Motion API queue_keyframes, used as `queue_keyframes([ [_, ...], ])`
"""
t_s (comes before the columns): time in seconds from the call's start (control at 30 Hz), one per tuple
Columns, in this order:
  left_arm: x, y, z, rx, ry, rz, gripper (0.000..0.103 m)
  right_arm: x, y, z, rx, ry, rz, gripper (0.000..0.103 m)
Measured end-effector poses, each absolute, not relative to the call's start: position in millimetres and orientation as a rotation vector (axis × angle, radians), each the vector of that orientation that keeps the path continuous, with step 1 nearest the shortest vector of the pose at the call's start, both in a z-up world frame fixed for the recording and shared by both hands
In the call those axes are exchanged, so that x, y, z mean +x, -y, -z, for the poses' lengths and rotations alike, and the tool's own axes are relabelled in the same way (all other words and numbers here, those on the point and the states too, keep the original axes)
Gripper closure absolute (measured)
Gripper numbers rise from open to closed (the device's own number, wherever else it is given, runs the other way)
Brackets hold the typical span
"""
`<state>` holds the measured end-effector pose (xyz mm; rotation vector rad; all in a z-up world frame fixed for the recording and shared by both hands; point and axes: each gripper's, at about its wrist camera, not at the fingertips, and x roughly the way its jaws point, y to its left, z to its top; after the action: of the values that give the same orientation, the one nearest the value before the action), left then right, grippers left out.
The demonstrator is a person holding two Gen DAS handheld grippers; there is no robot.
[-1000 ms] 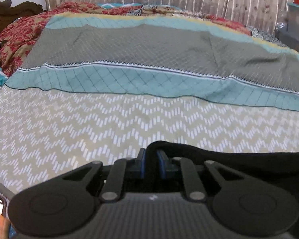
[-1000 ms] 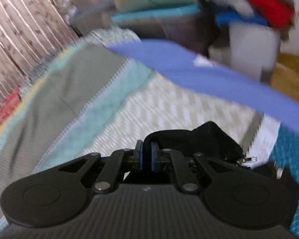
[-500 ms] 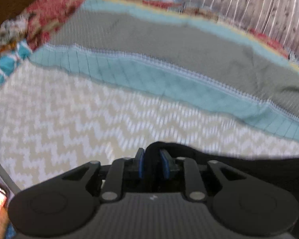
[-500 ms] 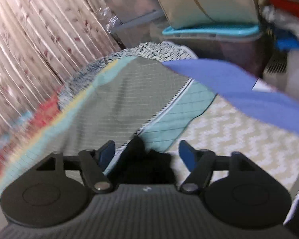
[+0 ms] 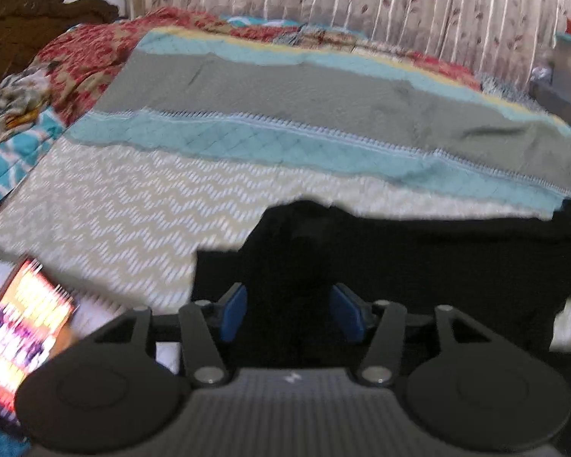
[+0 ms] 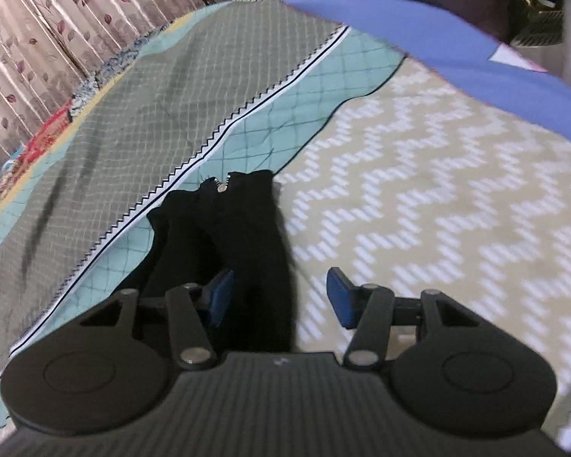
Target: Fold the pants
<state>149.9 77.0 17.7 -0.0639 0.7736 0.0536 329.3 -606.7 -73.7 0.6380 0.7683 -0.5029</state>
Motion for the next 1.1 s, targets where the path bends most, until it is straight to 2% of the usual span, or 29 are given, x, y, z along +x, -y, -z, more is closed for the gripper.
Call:
queue_keyframes([
  [0.03, 146, -80, -17, -0.070, -0.788, -0.065, 0.053, 336, 605, 77, 0.616, -0.792, 0.512, 0.087],
  [0.07, 144, -83, -16, -0.079, -0.802, -0.073, 0.052, 341, 603, 78, 0.584, -0.815, 0.553, 0.098],
  [0.2, 146, -87, -17, -0.084, -0.815, -0.086, 0.052, 298, 616, 39, 0.614, -0.567, 0.681, 0.098],
  [0.27, 151, -85, -19, -0.096, -0.814, -0.058, 0.052, 276, 626, 30, 0.603, -0.589, 0.726, 0.098],
  [0.33, 163, -82, -22, -0.074, -0.810, -0.028, 0.052, 268, 630, 33, 0.479, -0.693, 0.810, 0.095],
  [0.4, 175, -76, -26, -0.010, -0.786, -0.021, 0.048, 259, 645, 33, 0.425, -0.792, 0.850, 0.069],
  [0.5, 205, -64, -28, 0.138, -0.753, -0.038, 0.045, 238, 658, 10, 0.521, -0.666, 0.871, 0.069],
  [0.63, 249, -42, -12, 0.385, -0.725, -0.003, 0.041, 273, 647, -2, 0.550, -0.738, 0.696, 0.068],
  [0.77, 273, -27, 15, 0.516, -0.761, 0.090, 0.035, 329, 625, 11, 0.520, -0.824, 0.609, 0.051],
  [0.8, 275, -27, 22, 0.527, -0.771, 0.097, 0.029, 343, 621, 16, 0.514, -0.842, 0.603, 0.045],
  [0.87, 279, -26, 35, 0.544, -0.777, 0.104, 0.019, 369, 615, 32, 0.504, -0.882, 0.619, 0.041],
  [0.97, 285, -31, 48, 0.536, -0.794, 0.121, 0.019, 396, 613, 59, 0.481, -0.950, 0.663, 0.040],
  [1.03, 291, -31, 55, 0.523, -0.816, 0.126, 0.029, 405, 610, 70, 0.440, -0.968, 0.706, 0.039],
  [1.07, 292, -30, 55, 0.513, -0.823, 0.140, 0.047, 406, 609, 73, 0.402, -0.958, 0.721, 0.043],
  [1.1, 290, -28, 55, 0.505, -0.825, 0.162, 0.069, 407, 606, 72, 0.350, -0.952, 0.728, 0.063],
])
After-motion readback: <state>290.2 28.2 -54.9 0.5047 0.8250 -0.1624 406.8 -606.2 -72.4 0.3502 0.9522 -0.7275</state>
